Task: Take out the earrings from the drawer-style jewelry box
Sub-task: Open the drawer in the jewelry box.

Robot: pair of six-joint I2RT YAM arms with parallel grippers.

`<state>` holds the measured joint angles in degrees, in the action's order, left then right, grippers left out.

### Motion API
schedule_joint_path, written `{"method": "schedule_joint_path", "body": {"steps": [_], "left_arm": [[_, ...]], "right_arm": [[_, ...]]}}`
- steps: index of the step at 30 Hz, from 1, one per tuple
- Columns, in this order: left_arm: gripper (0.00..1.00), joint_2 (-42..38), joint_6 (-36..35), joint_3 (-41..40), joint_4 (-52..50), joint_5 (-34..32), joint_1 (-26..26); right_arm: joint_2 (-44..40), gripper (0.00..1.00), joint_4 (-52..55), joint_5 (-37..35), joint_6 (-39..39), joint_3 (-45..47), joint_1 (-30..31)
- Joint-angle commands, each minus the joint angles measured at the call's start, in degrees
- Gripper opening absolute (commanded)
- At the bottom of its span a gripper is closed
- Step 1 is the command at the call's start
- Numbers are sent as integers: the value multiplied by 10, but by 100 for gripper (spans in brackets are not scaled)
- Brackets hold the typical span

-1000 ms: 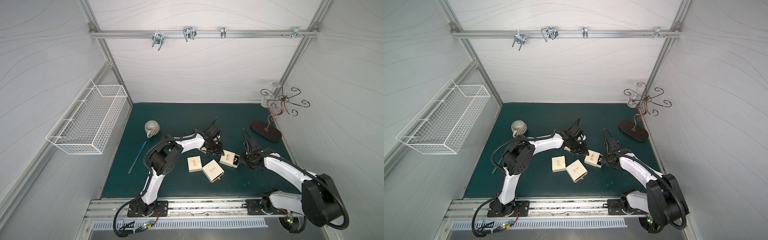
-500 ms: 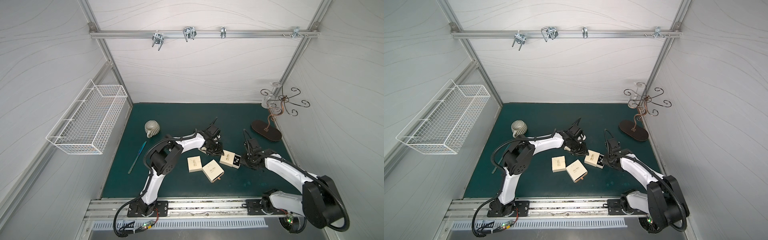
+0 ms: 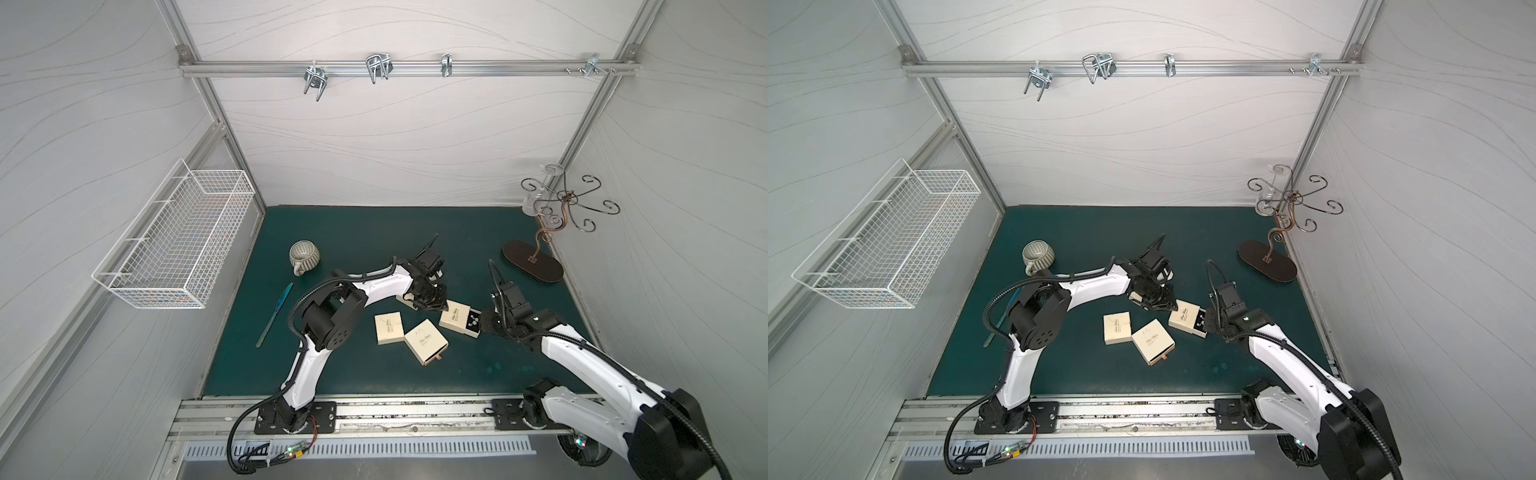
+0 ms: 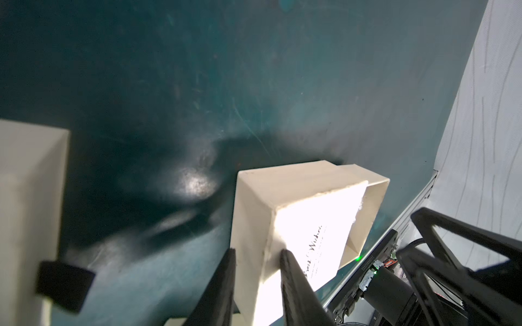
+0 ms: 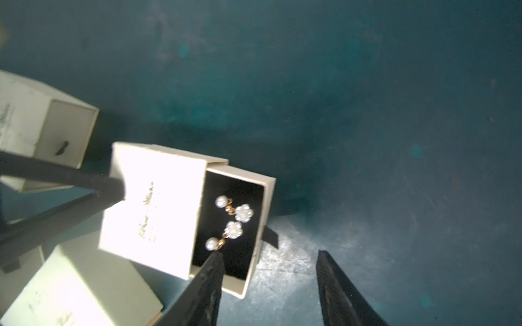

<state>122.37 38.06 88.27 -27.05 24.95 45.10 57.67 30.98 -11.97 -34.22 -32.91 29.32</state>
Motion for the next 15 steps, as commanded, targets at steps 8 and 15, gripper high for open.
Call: {"method": "schedule_joint_path", "body": {"steps": [8, 15], "left_arm": [[29, 41, -19, -2, -71, -72, 1], [28, 42, -19, 1, -76, -75, 1]], "right_arm": [[75, 55, -29, 14, 26, -32, 12], [94, 53, -40, 6, 31, -46, 12]]}}
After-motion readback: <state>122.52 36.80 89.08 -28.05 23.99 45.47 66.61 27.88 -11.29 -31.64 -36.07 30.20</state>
